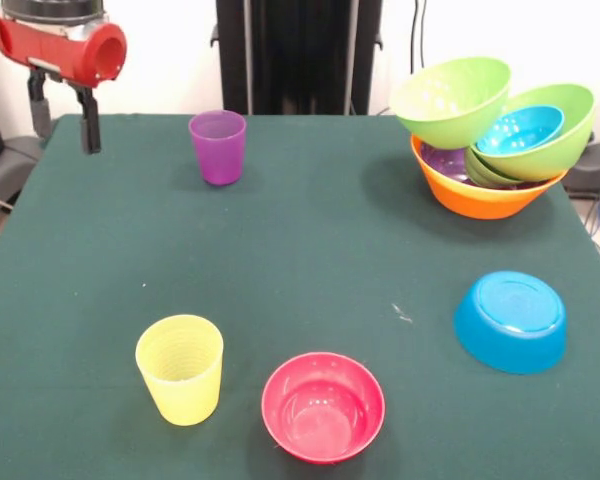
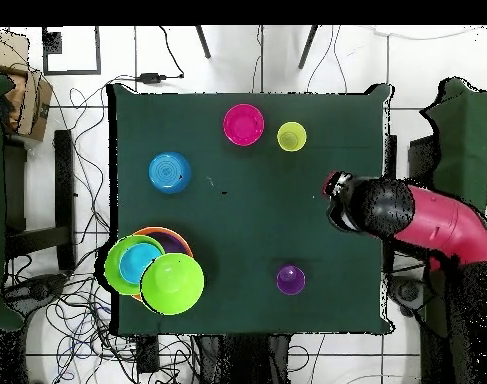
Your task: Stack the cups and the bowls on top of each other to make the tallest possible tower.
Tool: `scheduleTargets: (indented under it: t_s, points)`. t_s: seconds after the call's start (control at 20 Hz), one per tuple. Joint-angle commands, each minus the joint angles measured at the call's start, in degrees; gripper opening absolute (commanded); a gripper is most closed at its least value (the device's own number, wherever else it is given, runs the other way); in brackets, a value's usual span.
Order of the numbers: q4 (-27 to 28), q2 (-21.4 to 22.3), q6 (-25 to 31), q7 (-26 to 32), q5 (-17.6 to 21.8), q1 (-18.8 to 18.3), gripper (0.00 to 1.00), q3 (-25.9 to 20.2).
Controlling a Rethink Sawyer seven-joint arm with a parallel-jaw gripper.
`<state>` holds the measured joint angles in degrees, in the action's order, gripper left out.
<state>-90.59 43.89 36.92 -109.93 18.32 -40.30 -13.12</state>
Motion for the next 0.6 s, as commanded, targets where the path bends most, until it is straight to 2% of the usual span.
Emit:
scheduleTargets:
  t_s: [0.05,0.35,0.6]
  points:
    - [-10.82,-2.11,-6.70,14.22,8.16,-0.31,1.00,-8.96]
    - [-15.39,-0.15,-10.03,6.02,10.39,1.45,1.00,-7.07]
    - [-18.43,3.11,-9.89,1.67,9.58,3.77,1.00,-5.40]
